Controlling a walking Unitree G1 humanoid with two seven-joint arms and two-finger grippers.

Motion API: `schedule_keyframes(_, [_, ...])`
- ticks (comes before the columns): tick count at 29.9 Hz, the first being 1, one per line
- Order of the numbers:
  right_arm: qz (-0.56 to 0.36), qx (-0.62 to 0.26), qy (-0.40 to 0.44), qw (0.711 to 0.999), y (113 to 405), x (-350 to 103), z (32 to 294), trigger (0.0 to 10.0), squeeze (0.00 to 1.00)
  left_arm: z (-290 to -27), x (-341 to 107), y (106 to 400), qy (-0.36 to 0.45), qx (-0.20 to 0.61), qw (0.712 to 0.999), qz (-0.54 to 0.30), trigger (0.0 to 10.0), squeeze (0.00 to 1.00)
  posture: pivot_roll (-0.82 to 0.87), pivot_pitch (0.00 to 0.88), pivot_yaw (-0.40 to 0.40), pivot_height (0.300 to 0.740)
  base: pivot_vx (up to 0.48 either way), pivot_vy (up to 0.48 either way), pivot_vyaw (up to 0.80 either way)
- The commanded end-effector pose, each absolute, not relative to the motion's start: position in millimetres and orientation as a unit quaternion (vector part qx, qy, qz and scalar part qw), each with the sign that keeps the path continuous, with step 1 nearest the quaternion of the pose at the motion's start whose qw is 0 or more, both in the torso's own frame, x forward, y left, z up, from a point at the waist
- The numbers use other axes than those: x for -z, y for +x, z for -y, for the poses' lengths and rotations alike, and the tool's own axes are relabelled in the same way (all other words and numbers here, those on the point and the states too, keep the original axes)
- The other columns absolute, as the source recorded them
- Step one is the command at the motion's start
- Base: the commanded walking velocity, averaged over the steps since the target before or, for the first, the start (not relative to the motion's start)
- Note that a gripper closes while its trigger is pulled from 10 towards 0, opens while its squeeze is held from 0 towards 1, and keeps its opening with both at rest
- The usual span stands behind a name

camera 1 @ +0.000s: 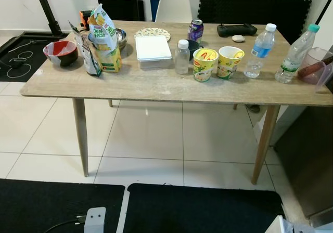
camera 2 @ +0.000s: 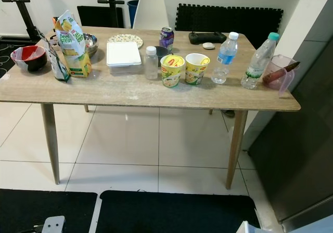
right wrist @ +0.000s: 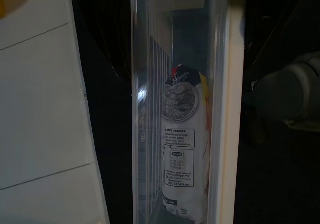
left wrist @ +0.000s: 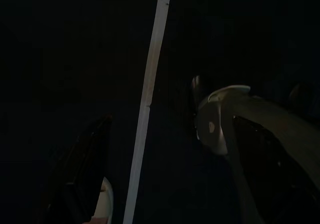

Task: Restocking fridge

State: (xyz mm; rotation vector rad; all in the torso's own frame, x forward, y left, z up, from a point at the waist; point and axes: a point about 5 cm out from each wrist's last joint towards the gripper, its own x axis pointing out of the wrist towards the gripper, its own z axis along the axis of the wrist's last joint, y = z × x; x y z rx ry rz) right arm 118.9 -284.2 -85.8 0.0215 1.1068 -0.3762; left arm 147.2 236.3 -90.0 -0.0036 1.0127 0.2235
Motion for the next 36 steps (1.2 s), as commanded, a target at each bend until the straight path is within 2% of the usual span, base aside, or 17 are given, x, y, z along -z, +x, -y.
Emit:
schedule_keyframes(1, [-0.519,0.181,0.009,0.835,121.1,85.4,283.3,10.0,0.0,-239.5,90.8,143.4,0.0,-0.112,0.864,-0.491,10.0,0.0,-0.02,0.038,-0.017,0.74,0.0,0.0,0.0])
schedule_keyframes(4, [-0.513,0.183,0.013,0.838,124.6,84.6,282.4,10.0,0.0,-238.1,91.2,143.6,0.006,-0.103,0.862,-0.495,10.0,0.0,-0.03,0.026,-0.001,0.74,0.0,0.0,0.0])
schedule_keyframes(14, [-0.531,0.167,0.01,0.831,115.7,91.5,271.0,10.0,0.0,-235.8,87.5,154.5,0.01,-0.094,0.87,-0.483,10.0,0.0,0.0,0.008,-0.025,0.74,0.0,0.0,0.0])
schedule_keyframes(23, [-0.524,0.161,0.005,0.836,123.5,89.0,271.5,10.0,0.0,-231.2,94.4,139.6,0.017,-0.088,0.859,-0.504,10.0,0.0,-0.02,0.0,-0.038,0.74,0.0,0.0,0.0])
schedule_keyframes(27, [-0.526,0.145,-0.009,0.838,128.5,88.3,268.8,10.0,0.0,-224.8,94.1,144.5,0.013,-0.086,0.862,-0.499,10.0,0.0,-0.02,0.0,-0.057,0.74,0.0,0.0,0.0])
schedule_keyframes(36, [-0.517,0.143,-0.007,0.844,136.5,86.2,267.0,10.0,0.0,-219.8,94.2,147.2,0.021,-0.071,0.863,-0.5,10.0,0.0,-0.03,0.0,-0.045,0.74,0.0,0.0,0.0])
